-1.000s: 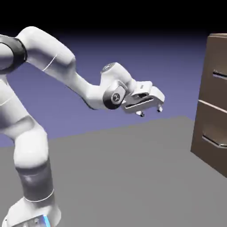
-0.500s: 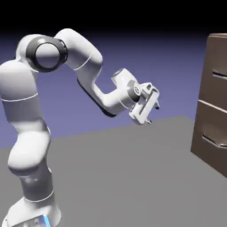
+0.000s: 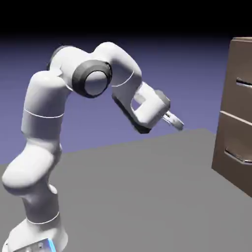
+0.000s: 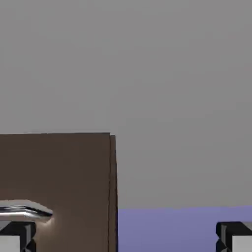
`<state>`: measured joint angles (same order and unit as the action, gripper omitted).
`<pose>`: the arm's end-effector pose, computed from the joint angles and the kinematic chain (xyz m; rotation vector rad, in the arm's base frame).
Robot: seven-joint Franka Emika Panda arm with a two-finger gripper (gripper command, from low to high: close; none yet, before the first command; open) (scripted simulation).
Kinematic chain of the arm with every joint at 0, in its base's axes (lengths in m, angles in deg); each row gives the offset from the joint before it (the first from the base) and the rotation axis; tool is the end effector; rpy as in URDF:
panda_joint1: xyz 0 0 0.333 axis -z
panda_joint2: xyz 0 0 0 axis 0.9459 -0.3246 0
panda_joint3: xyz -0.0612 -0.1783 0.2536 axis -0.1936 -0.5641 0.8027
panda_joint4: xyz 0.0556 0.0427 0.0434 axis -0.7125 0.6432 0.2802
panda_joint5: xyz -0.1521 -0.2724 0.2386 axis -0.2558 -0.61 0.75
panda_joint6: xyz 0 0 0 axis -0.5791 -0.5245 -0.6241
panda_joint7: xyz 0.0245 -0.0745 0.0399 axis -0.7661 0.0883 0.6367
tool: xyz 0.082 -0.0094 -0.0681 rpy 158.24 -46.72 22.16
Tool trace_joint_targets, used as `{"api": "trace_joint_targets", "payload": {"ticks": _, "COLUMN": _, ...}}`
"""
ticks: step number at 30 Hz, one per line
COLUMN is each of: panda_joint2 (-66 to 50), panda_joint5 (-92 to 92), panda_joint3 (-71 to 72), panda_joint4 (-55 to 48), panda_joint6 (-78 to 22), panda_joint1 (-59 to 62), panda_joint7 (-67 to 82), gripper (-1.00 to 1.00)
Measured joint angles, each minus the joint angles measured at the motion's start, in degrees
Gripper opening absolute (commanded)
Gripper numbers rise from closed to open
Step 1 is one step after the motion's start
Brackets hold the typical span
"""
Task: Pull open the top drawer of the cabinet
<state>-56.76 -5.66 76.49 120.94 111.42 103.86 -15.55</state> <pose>0.5751 0.1877 0.3733 0.6646 2.2238 0.3763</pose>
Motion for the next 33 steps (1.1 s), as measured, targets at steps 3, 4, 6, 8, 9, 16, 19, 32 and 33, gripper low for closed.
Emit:
{"api": "trace_joint_targets", "payload": {"ticks": 3, "panda_joint2": -3.9, "panda_joint5": -6.7, "panda_joint3": 3.6, "panda_joint4": -3.4, "panda_joint6": -0.8, "panda_joint1": 2.5, "panda_joint7": 7.5, "gripper": 0.00}}
{"api": "trace_joint_targets", "payload": {"ticks": 4, "panda_joint2": -5.3, "panda_joint5": -8.9, "panda_joint3": 4.8, "panda_joint4": -4.5, "panda_joint6": -1.1, "panda_joint1": 3.3, "panda_joint7": 10.0, "gripper": 0.00}}
{"api": "trace_joint_targets", "payload": {"ticks": 6, "panda_joint2": -7.9, "panda_joint5": -13.4, "panda_joint3": 7.2, "panda_joint4": -6.8, "panda_joint6": -1.6, "panda_joint1": 5.0, "panda_joint7": 15.0, "gripper": 0.00}}
{"api": "trace_joint_targets", "payload": {"ticks": 8, "panda_joint2": -10.5, "panda_joint5": -17.9, "panda_joint3": 9.6, "panda_joint4": -9.0, "panda_joint6": -2.2, "panda_joint1": 6.7, "panda_joint7": 19.9, "gripper": 0.00}}
{"api": "trace_joint_targets", "payload": {"ticks": 9, "panda_joint2": -11.8, "panda_joint5": -20.1, "panda_joint3": 10.8, "panda_joint4": -10.2, "panda_joint6": -2.4, "panda_joint1": 7.5, "panda_joint7": 22.4, "gripper": 0.00}}
{"api": "trace_joint_targets", "payload": {"ticks": 16, "panda_joint2": -21.0, "panda_joint5": -35.8, "panda_joint3": 19.3, "panda_joint4": -18.1, "panda_joint6": -4.3, "panda_joint1": 13.3, "panda_joint7": 39.9, "gripper": 0.00}}
{"api": "trace_joint_targets", "payload": {"ticks": 19, "panda_joint2": -25.0, "panda_joint5": -42.5, "panda_joint3": 22.9, "panda_joint4": -21.5, "panda_joint6": -5.1, "panda_joint1": 15.8, "panda_joint7": 47.3, "gripper": 0.00}}
{"api": "trace_joint_targets", "payload": {"ticks": 32, "panda_joint2": -38.4, "panda_joint5": -62.0, "panda_joint3": 32.9, "panda_joint4": -36.0, "panda_joint6": -6.4, "panda_joint1": 20.6, "panda_joint7": 72.4, "gripper": 0.00}}
{"api": "trace_joint_targets", "payload": {"ticks": 33, "panda_joint2": -39.1, "panda_joint5": -61.4, "panda_joint3": 32.4, "panda_joint4": -38.0, "panda_joint6": -5.8, "panda_joint1": 19.2, "panda_joint7": 73.5, "gripper": 0.00}}
